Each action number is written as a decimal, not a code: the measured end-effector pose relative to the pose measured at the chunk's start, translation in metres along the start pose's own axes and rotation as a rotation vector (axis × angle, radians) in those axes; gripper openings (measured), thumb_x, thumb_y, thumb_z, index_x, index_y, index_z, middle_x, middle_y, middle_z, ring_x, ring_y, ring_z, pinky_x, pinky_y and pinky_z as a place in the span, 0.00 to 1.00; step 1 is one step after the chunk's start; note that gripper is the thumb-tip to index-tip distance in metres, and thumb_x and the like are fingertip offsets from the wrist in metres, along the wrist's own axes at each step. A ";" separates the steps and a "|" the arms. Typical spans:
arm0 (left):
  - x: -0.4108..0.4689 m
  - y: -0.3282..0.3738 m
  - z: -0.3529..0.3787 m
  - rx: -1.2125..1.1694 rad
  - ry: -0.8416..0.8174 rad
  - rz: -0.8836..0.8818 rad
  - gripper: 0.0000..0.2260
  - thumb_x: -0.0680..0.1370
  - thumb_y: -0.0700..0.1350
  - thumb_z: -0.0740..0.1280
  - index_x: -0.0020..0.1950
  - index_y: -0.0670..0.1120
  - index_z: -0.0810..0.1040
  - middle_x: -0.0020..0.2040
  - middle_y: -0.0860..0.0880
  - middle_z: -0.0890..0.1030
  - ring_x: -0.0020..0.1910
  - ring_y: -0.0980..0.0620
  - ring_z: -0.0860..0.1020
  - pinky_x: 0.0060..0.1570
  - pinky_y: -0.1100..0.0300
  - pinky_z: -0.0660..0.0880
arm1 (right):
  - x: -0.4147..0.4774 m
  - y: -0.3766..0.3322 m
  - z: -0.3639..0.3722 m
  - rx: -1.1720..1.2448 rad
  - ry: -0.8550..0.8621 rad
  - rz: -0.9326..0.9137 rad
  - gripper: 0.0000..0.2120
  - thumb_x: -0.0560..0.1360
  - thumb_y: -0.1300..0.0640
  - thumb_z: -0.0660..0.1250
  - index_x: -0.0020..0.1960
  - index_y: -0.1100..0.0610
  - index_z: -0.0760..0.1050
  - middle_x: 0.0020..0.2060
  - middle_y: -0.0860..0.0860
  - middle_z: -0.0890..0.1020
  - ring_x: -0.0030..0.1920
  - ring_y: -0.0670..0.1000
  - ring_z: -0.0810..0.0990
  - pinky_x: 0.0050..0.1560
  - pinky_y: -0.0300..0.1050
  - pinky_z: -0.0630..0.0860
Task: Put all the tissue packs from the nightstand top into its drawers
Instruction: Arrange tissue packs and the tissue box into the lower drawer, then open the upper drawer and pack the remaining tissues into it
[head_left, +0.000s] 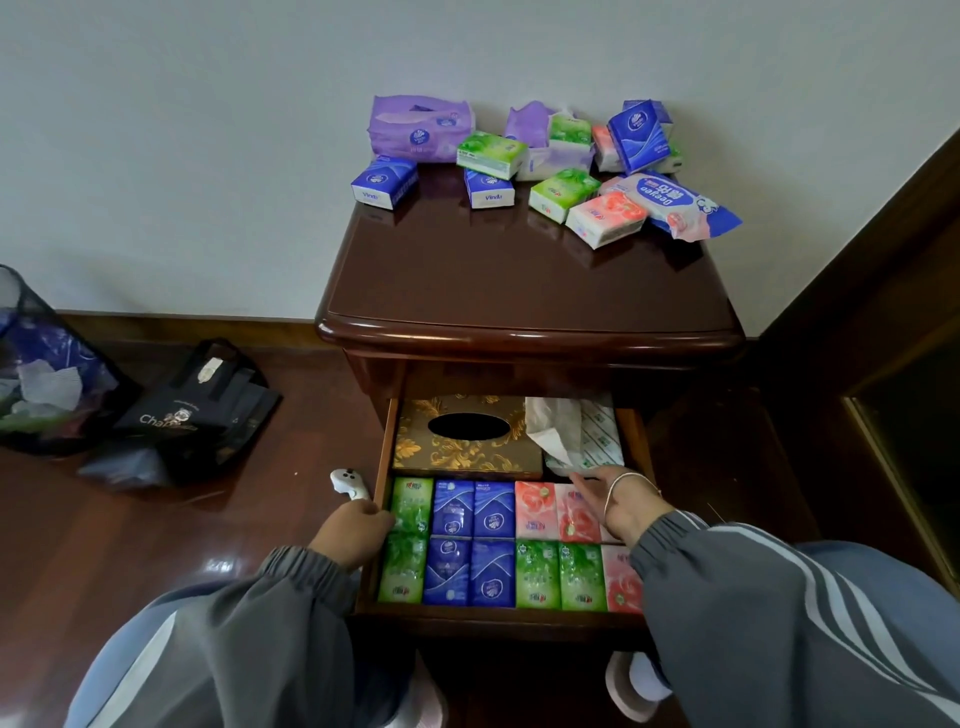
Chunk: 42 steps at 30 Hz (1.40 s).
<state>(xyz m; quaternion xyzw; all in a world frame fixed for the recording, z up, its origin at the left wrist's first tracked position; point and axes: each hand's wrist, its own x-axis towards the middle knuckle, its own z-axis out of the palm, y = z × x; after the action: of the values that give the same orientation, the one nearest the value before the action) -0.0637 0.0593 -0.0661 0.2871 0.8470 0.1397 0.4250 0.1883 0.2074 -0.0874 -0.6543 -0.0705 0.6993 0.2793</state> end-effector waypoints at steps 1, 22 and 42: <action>0.000 0.000 0.000 0.004 -0.001 0.001 0.11 0.78 0.42 0.62 0.54 0.39 0.80 0.52 0.41 0.79 0.51 0.45 0.77 0.49 0.59 0.70 | -0.001 0.000 -0.001 -0.027 0.020 -0.009 0.16 0.77 0.70 0.59 0.64 0.72 0.68 0.44 0.59 0.78 0.58 0.52 0.75 0.37 0.36 0.79; 0.016 0.067 -0.040 -0.760 0.291 0.263 0.31 0.75 0.35 0.64 0.76 0.47 0.58 0.69 0.47 0.71 0.64 0.51 0.71 0.57 0.60 0.72 | -0.046 -0.105 -0.018 -0.180 0.085 -0.864 0.25 0.69 0.75 0.59 0.65 0.62 0.69 0.59 0.55 0.75 0.58 0.52 0.73 0.52 0.41 0.71; -0.046 -0.001 -0.093 -0.135 0.121 0.301 0.22 0.74 0.31 0.64 0.67 0.44 0.71 0.64 0.45 0.75 0.66 0.45 0.72 0.64 0.52 0.68 | -0.131 -0.088 -0.143 -1.074 -0.060 -0.782 0.25 0.73 0.70 0.62 0.67 0.53 0.71 0.65 0.53 0.75 0.67 0.52 0.71 0.66 0.44 0.64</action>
<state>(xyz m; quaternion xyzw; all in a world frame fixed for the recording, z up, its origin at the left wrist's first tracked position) -0.1164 0.0316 0.0190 0.3724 0.8072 0.2753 0.3659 0.3499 0.1797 0.0493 -0.6090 -0.6489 0.4323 0.1455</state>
